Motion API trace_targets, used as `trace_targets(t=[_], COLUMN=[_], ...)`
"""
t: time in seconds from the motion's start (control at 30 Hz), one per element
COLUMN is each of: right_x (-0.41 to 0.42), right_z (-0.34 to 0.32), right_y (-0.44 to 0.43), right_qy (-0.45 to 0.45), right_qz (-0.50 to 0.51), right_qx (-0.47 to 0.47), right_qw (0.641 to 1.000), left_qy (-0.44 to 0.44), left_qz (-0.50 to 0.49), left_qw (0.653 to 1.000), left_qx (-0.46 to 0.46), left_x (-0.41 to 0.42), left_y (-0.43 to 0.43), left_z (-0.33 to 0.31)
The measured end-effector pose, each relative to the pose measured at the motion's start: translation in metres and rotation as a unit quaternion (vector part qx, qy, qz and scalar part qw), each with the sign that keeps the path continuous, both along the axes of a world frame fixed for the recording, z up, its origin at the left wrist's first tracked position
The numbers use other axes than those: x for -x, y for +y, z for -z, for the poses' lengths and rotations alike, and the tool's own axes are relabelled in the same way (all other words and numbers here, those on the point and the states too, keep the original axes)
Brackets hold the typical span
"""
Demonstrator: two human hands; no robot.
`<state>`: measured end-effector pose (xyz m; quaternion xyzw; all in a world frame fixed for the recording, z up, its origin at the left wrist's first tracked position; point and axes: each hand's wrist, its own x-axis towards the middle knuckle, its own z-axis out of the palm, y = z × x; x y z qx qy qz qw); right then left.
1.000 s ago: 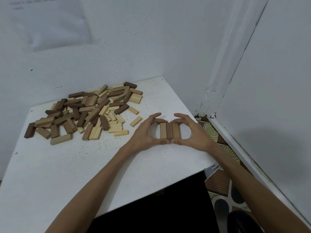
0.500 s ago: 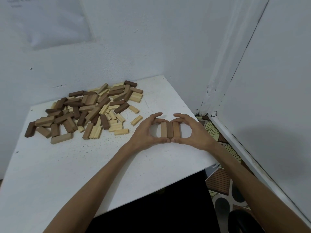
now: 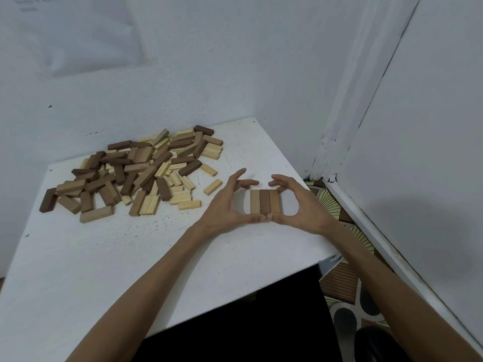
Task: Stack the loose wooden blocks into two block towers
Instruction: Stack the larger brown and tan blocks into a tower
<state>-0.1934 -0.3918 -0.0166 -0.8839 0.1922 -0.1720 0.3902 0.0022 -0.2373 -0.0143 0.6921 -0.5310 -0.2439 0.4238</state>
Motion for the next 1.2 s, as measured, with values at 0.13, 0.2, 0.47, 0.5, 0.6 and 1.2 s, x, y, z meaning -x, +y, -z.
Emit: trace_targets(t=[0.13, 0.2, 0.47, 0.5, 0.6, 1.2], right_x=[0.0, 0.001, -0.027, -0.034, -0.062, -0.226], right_z=[-0.002, -0.005, -0.036, -0.04, -0.048, -0.041], right_y=[0.0, 0.0, 0.007, 0.009, 0.018, 0.046], right_qy=[0.01, 0.009, 0.021, 0.024, 0.029, 0.123], right_qz=[-0.011, -0.016, -0.003, -0.004, -0.045, -0.16], right_qx=[0.017, 0.008, 0.053, 0.059, 0.085, 0.249], right_qw=[1.0, 1.0, 0.998, 0.998, 0.995, 0.947], left_qy=[0.0, -0.005, -0.087, -0.1, -0.127, -0.261], left_qz=[0.004, 0.006, -0.049, -0.058, -0.08, -0.189], left_qw=[1.0, 1.0, 0.995, 0.993, 0.987, 0.943], left_qx=[-0.001, 0.005, 0.031, 0.038, 0.051, -0.077], left_x=[0.0, -0.003, -0.028, -0.034, -0.05, -0.125], left_y=[0.001, 0.002, 0.024, 0.028, 0.042, 0.11], left_z=[0.002, 0.0, -0.016, -0.017, -0.024, -0.04])
